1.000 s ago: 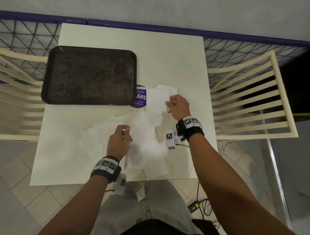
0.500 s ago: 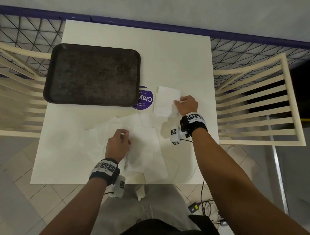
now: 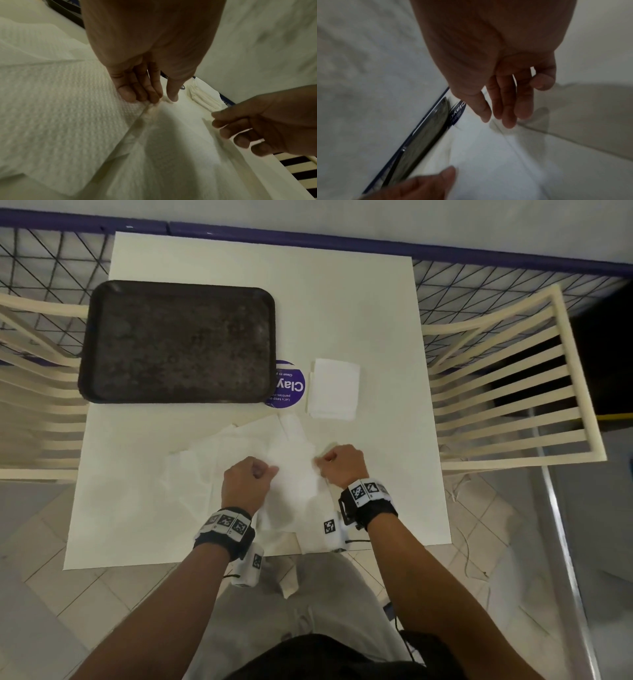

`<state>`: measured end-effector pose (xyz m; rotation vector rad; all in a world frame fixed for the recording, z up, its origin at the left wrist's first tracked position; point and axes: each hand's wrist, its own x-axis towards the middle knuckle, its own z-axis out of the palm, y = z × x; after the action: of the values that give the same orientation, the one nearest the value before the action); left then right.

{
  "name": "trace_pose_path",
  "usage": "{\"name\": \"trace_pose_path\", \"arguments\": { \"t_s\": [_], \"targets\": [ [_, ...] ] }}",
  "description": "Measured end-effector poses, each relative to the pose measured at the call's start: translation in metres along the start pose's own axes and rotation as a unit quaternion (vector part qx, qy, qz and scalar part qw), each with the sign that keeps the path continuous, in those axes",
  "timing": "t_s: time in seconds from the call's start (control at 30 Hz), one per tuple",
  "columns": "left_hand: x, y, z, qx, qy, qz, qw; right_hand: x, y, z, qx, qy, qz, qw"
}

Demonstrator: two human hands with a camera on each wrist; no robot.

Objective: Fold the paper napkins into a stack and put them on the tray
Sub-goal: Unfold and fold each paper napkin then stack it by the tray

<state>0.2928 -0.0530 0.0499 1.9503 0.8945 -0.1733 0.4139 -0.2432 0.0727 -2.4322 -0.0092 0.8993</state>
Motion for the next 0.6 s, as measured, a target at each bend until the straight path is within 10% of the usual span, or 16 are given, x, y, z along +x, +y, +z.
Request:
{"name": "trace_pose_path", "arguments": {
  "t_s": [0.6],
  "targets": [
    [-0.008, 0.002, -0.008, -0.104, -0.005, -0.04, 0.994, -0.034, 0.018, 0.04, 0.159, 0.046, 0.019, 0.986]
  ]
}}
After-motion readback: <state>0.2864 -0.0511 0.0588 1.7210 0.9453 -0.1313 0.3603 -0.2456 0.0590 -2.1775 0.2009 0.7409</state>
